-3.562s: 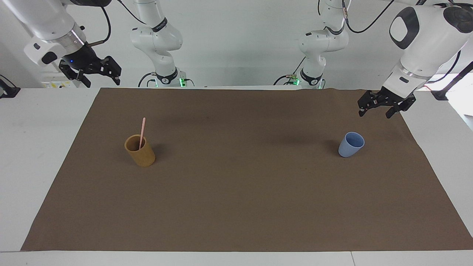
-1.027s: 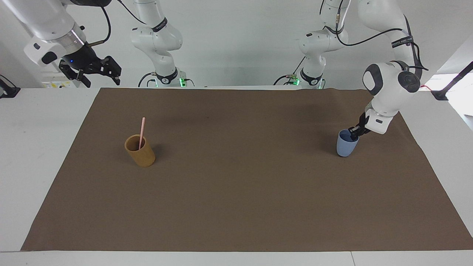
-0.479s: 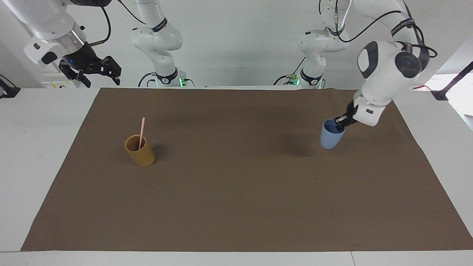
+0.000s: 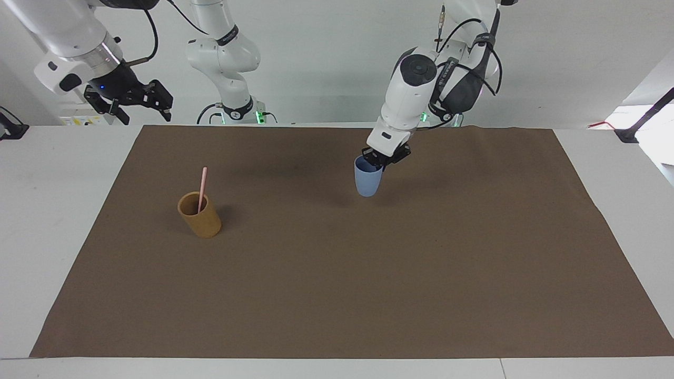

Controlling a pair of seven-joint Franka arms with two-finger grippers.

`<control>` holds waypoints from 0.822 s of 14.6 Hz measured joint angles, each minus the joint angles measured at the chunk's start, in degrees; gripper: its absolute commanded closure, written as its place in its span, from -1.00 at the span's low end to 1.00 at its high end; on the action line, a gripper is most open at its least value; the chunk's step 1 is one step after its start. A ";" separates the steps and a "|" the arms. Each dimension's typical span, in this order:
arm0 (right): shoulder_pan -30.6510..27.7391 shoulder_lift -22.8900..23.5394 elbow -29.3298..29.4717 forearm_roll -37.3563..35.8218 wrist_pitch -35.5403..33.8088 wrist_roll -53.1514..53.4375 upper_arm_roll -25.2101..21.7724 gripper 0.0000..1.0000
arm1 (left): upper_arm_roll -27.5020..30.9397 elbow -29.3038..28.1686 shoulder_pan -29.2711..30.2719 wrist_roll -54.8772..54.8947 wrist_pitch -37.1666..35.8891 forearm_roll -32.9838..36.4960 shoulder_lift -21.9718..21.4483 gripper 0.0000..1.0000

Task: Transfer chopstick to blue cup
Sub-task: 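Carry the blue cup to the table center and release it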

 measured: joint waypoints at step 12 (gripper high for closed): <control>0.00 0.00 0.00 0.00 0.00 0.00 0.00 -1.00 | 0.24 -2.66 -4.16 -2.82 9.07 -5.98 8.19 -1.00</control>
